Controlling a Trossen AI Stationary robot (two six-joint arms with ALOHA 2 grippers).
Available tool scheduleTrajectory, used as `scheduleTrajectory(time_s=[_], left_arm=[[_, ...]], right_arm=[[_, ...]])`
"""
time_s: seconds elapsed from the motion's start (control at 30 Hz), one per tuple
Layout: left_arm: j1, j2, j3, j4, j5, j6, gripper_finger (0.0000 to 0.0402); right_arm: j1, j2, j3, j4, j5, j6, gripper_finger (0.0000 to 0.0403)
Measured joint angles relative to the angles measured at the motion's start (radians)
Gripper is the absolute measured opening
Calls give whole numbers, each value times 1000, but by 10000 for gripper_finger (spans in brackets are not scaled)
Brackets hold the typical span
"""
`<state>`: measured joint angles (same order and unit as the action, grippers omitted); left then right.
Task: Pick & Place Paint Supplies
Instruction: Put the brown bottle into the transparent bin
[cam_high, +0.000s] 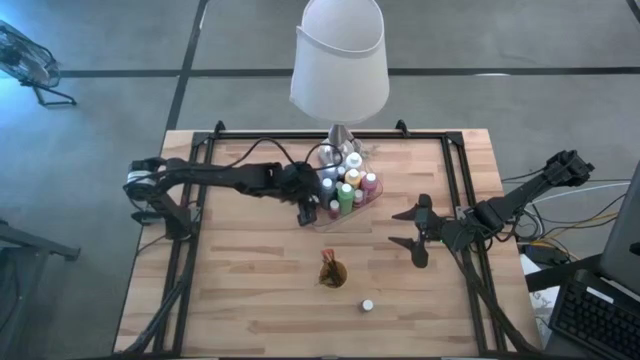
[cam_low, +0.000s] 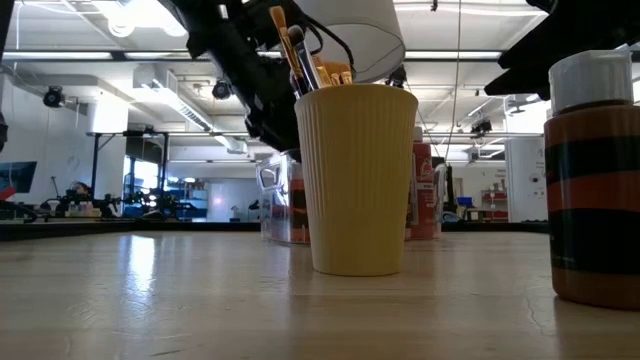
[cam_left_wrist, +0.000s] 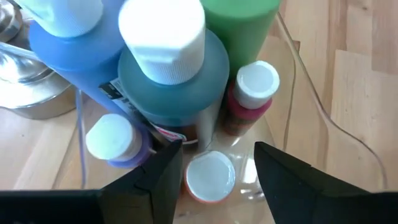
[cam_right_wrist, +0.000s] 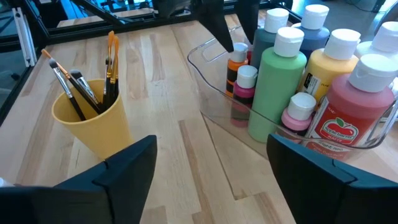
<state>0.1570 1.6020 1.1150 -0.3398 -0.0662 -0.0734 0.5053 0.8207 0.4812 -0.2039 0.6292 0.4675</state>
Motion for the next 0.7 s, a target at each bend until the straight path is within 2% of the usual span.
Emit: scheduleTrajectory(time_s=[0.3,0.5,0.7], left_arm=[[-2,0,170,-247,-2,36,204],[-25,0,263,-336,-3,19,199],[-102,-9,297,-342,-3,18,179]], right_arm=[[0,0,0,1,0,-14,316],[0,0,0,32,-1,-74,332],[1,0,0,159,-108,-83,347]])
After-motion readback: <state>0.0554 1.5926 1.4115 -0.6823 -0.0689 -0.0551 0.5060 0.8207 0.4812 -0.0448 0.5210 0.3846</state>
